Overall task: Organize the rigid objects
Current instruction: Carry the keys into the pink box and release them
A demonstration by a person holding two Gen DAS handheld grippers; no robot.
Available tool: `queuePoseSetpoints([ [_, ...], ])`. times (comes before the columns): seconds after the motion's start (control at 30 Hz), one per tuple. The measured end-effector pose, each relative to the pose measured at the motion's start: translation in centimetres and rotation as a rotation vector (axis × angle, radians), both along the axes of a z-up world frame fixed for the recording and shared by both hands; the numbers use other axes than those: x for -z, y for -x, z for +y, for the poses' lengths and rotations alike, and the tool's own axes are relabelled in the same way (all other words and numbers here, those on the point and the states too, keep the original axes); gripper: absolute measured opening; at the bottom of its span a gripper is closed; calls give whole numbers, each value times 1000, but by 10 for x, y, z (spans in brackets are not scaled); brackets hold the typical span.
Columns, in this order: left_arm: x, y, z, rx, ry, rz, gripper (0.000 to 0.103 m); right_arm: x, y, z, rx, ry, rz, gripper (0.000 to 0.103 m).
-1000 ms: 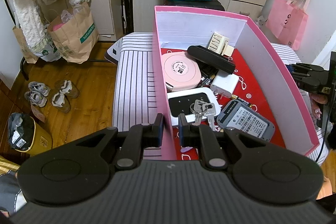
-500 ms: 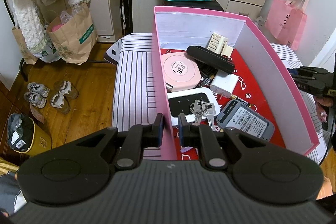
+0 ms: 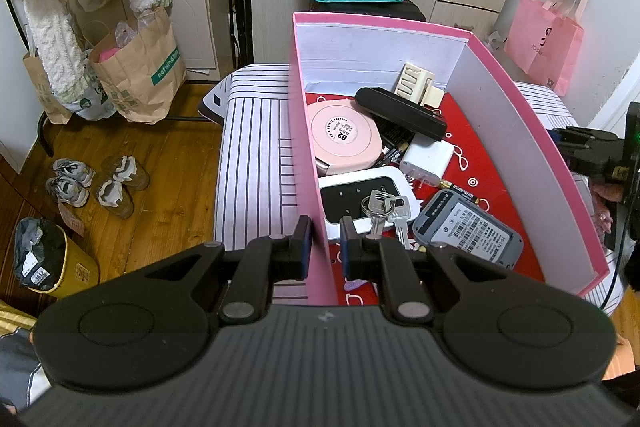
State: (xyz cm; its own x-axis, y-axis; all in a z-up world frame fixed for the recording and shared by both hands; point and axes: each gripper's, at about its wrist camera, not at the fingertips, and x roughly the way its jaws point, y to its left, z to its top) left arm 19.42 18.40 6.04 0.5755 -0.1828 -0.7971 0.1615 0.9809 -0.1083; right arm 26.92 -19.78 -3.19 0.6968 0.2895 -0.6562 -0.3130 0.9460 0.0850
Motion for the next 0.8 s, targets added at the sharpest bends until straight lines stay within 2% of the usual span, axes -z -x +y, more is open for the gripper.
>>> queuePoseSetpoints([
  [0.2,-1,1,2,5,8,-6,12,-6,0,-6,28,-88,21,30],
  [0.37,0,0,3,15,6,-7,12,-23,7,-3,26,-104,-2,30],
  [0.8,1,2,3,29,9,-13,13,-109,35,26,-105,-122,-109,30],
])
